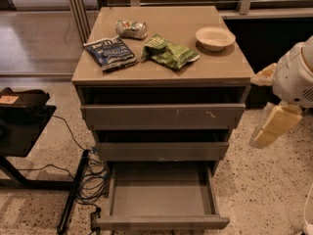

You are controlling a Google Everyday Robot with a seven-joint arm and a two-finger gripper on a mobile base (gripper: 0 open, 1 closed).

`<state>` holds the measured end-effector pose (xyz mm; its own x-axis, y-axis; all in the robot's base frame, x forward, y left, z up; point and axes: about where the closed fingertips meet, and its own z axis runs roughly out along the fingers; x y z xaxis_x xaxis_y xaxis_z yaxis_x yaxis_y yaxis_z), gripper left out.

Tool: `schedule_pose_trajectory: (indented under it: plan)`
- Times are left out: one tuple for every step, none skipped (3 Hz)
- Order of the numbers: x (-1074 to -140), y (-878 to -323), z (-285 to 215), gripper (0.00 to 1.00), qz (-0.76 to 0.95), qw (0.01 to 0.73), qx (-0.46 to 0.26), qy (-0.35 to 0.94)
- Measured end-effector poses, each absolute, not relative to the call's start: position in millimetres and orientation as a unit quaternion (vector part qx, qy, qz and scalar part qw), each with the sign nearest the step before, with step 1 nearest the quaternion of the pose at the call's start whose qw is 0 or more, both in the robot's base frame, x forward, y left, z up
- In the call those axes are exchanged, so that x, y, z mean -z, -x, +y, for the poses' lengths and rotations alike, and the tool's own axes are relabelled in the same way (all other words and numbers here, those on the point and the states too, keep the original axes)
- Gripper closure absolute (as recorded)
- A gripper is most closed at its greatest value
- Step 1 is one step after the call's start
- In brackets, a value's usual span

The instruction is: Close bottom drawer

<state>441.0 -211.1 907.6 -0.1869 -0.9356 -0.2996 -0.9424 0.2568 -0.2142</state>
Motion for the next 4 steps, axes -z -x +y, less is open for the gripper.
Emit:
schedule_pose_trajectory:
  plan:
    - [-852.1, -442.5, -208.1, 0.42, 0.76, 0.211, -0.029, 0.613]
    - [-782.6, -448.8, -212.6, 0.65, 0.766, 0.22, -0.05, 0.602]
    - [-780.7, -453.3, -212.0, 0.88, 0.766, 0.226, -0.046, 0.6]
    - [-780.7, -453.1, -211.9, 1.0, 0.766, 0.225, -0.046, 0.6]
